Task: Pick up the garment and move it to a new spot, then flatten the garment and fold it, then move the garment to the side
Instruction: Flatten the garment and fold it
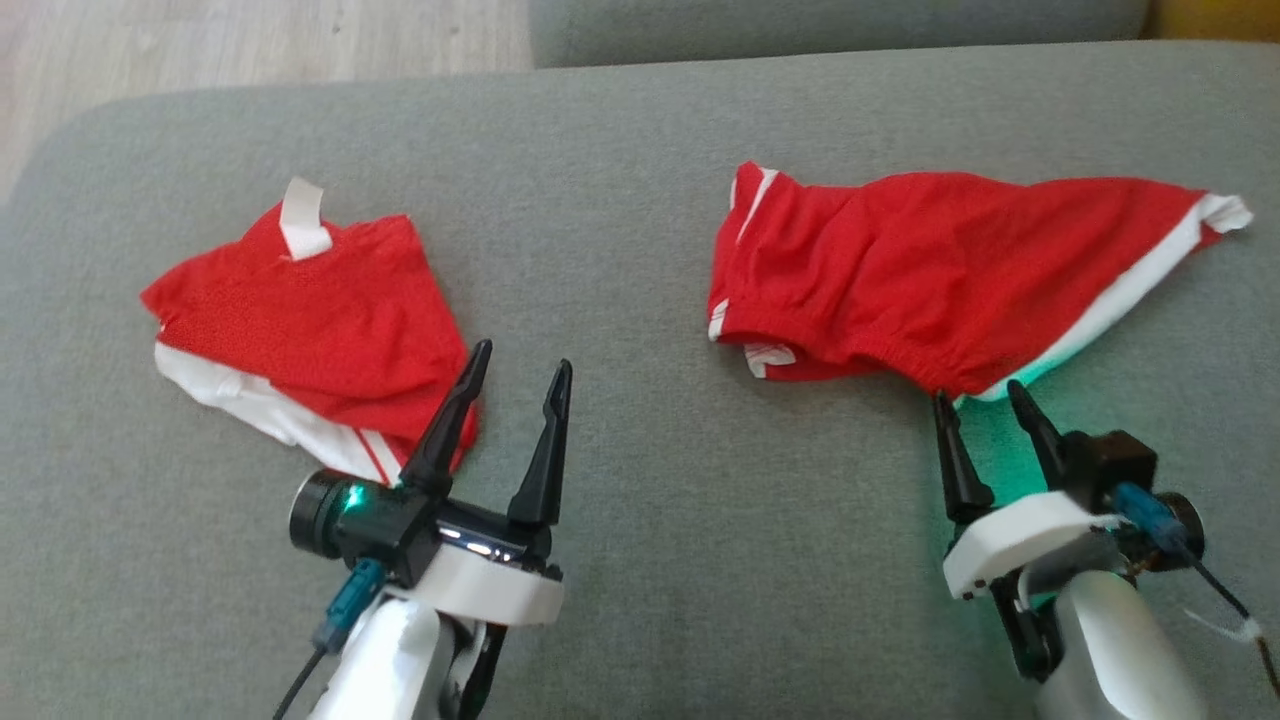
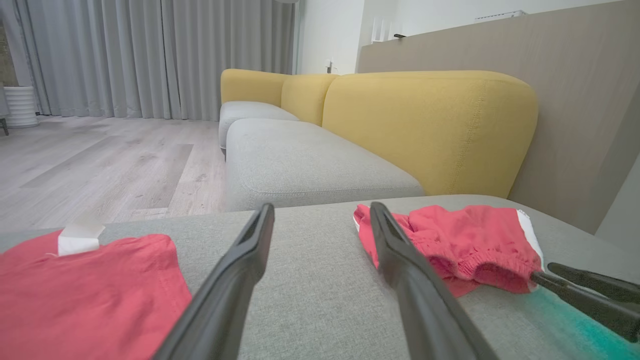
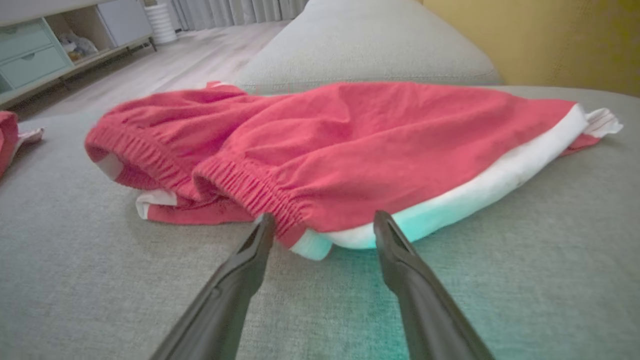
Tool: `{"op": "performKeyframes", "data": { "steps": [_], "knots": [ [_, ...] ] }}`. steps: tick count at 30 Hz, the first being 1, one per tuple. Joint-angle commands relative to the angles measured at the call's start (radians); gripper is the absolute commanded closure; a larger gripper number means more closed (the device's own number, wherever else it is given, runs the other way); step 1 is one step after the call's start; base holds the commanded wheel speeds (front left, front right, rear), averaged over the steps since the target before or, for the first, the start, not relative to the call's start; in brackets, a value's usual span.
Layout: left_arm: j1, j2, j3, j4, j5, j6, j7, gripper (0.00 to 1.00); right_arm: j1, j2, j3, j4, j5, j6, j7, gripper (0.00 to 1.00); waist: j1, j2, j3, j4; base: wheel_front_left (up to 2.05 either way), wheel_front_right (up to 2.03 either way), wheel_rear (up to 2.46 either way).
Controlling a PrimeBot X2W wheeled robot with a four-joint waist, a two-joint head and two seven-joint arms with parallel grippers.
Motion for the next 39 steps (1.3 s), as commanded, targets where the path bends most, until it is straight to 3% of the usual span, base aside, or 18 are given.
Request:
{"op": "performKeyframes", "data": {
  "steps": [1,11,12,13,14,23,33,39],
  "knots": [
    [-0.05,-0.002,0.024,-0.029,0.009,-0.004,-0.008,0.0,-0.042,-0.004,0.025,-0.003,-0.017,-0.001,0.005,0.0,-0.0001,0.0,0.012,0.013,0.0,0.0,0.0],
    [-0.062,-0.003,0.018,-0.03,0.007,-0.001,-0.008,0.0,-0.114,-0.004,0.01,0.125,-0.082,-0.001,-0.006,0.0,-0.0001,0.0,0.03,0.036,0.0,0.0,0.0],
    [-0.061,-0.003,0.018,-0.029,0.006,0.0,-0.008,0.0,-0.121,-0.004,0.002,0.131,-0.079,-0.001,-0.011,0.25,-0.0001,0.0,0.03,0.036,0.0,0.0,0.0],
    [-0.061,-0.003,0.019,-0.028,0.006,0.0,-0.008,0.0,-0.129,-0.004,-0.009,0.135,-0.074,-0.001,-0.019,0.77,-0.0001,0.0,0.029,0.035,0.0,0.0,0.0],
    [-0.061,-0.003,0.02,-0.027,0.005,0.001,-0.008,0.0,-0.136,-0.004,-0.017,0.136,-0.071,-0.001,-0.029,1.0,-0.0001,0.0,0.027,0.033,0.0,0.0,0.0],
    [-0.041,-0.003,0.032,-0.02,0.002,0.005,-0.008,0.0,-0.151,-0.004,-0.099,0.063,0.01,-0.001,-0.069,1.0,-0.0001,0.0,-0.028,0.005,0.0,0.0,0.0],
    [0.005,-0.003,0.042,-0.019,0.002,0.012,-0.008,0.0,-0.168,-0.004,-0.307,-0.194,0.036,-0.001,-0.069,1.0,-0.0001,0.0,-0.108,-0.036,0.0,0.0,0.0],
    [0.027,-0.003,0.045,-0.024,0.001,0.015,-0.008,0.0,-0.246,-0.004,-0.4,-0.397,-0.029,-0.001,0.029,1.0,-0.0001,0.0,-0.128,-0.047,0.0,0.0,0.0]
  ]
}}
